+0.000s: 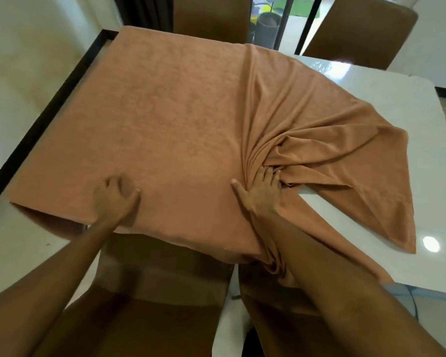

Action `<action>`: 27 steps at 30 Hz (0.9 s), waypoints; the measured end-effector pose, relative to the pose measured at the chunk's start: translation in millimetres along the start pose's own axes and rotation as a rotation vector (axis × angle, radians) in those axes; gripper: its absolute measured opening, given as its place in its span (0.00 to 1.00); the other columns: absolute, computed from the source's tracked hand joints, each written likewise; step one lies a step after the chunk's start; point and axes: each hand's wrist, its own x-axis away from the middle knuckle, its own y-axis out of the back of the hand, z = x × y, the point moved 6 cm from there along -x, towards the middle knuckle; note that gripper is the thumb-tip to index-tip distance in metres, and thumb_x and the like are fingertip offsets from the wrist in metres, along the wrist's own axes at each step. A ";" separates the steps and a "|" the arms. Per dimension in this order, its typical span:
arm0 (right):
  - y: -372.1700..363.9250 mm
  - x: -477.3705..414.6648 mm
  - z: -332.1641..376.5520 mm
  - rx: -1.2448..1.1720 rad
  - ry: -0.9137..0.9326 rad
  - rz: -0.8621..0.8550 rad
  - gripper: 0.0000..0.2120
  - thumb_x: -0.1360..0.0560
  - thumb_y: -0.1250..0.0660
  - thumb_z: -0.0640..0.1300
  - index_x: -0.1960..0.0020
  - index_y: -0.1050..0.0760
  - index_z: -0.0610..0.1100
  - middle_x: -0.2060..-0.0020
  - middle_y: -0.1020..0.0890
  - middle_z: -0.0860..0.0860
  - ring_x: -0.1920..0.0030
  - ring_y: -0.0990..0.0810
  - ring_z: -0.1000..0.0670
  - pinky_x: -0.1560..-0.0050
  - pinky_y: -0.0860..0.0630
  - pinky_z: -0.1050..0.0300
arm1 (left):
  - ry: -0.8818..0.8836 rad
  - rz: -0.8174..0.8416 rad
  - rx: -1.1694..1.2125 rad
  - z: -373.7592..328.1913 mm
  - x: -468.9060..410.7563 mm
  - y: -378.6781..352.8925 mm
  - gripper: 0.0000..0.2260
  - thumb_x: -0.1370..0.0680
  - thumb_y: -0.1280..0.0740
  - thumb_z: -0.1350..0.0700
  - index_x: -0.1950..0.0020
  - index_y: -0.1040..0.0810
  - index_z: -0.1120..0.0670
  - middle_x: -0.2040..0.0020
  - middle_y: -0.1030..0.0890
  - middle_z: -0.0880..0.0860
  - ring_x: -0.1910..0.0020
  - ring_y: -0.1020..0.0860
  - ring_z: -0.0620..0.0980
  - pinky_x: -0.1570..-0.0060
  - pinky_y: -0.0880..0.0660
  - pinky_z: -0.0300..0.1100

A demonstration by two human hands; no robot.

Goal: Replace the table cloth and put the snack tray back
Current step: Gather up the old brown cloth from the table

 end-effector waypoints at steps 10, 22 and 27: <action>-4.8 9.0 12.6 0.165 -0.027 -0.080 0.45 0.22 0.55 0.73 0.19 0.47 0.40 0.20 0.43 0.40 0.20 0.46 0.37 0.23 0.47 0.36 | -0.159 -0.127 -0.012 -19.2 -13.5 32.6 0.13 0.26 0.40 0.59 0.53 0.18 0.64 0.58 0.19 0.67 0.62 0.22 0.67 0.62 0.30 0.51; 12.5 -4.7 7.1 0.134 0.048 0.092 0.35 0.17 0.56 0.66 0.19 0.46 0.44 0.19 0.44 0.42 0.20 0.49 0.37 0.22 0.50 0.37 | -0.128 0.180 0.467 -218.8 102.1 -73.6 0.08 0.23 0.34 0.59 0.54 0.15 0.55 0.57 0.15 0.53 0.60 0.19 0.52 0.61 0.34 0.39; 31.5 -9.6 8.6 0.036 -0.033 0.275 0.48 0.26 0.61 0.78 0.17 0.50 0.47 0.18 0.48 0.45 0.19 0.51 0.39 0.23 0.59 0.33 | -0.287 0.417 0.533 -242.5 138.8 -93.5 0.11 0.23 0.35 0.61 0.63 0.19 0.57 0.66 0.19 0.49 0.69 0.25 0.44 0.63 0.29 0.42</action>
